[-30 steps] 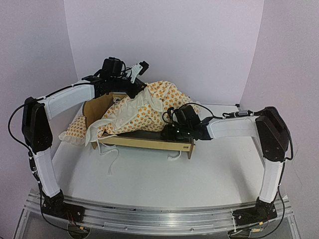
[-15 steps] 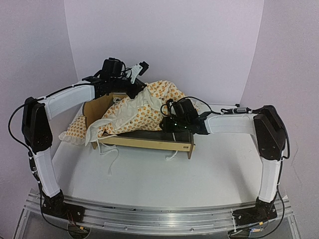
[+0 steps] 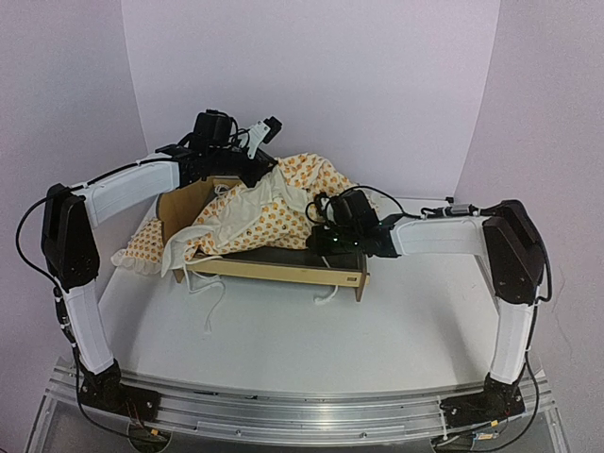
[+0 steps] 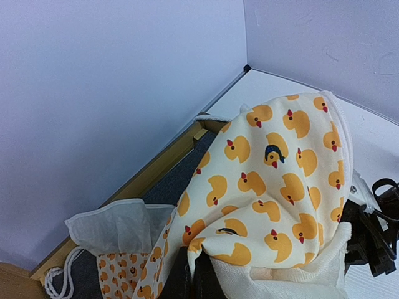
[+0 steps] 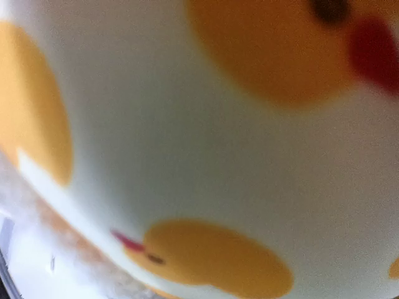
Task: Set up the pet bed
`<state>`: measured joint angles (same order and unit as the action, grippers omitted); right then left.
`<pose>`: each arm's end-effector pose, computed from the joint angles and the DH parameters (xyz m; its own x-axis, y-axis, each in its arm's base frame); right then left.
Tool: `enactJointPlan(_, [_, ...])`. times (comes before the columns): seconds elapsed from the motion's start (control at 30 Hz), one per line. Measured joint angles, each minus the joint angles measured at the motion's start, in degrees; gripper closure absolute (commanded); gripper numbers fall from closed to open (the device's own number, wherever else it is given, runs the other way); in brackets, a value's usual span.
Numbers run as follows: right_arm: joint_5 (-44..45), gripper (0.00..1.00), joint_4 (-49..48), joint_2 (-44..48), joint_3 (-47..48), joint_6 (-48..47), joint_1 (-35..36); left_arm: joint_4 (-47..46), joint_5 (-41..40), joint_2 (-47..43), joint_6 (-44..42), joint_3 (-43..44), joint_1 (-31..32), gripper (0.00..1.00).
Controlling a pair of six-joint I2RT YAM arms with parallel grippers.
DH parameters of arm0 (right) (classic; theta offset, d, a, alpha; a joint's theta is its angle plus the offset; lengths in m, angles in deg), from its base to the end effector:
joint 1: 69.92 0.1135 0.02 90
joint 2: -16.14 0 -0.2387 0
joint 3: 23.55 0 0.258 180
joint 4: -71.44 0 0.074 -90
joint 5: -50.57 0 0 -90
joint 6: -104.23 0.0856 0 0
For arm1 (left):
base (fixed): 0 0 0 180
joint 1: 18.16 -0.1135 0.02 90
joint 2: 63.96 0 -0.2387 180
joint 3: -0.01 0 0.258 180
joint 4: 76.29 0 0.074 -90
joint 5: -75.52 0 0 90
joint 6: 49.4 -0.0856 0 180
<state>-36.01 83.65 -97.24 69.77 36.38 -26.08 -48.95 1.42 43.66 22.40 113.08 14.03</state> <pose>0.3583 0.3370 0.1590 -0.6036 -0.0579 -0.7951 -0.4615 0.8386 0.2893 0.4057 -0.2831 0.3072 -0.0725 0.4006 -0.9134 0.7896 0.5825 0.1928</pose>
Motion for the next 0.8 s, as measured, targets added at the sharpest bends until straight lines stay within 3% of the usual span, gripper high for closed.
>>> enactJointPlan(0.23, [-6.3,0.92,1.0,4.3,-4.0,1.7,-0.1,0.0,0.0,0.0,0.0,0.0,0.0,1.0])
enactJointPlan(0.43, [-10.2,0.97,1.1,5.7,-4.1,2.2,-0.2,0.0,0.0,0.0,0.0,0.0,0.0,1.0])
enactJointPlan(0.8, [-30.1,1.0,1.6,6.8,1.0,12.8,-0.1,0.0,0.0,0.0,0.0,0.0,0.0,1.0])
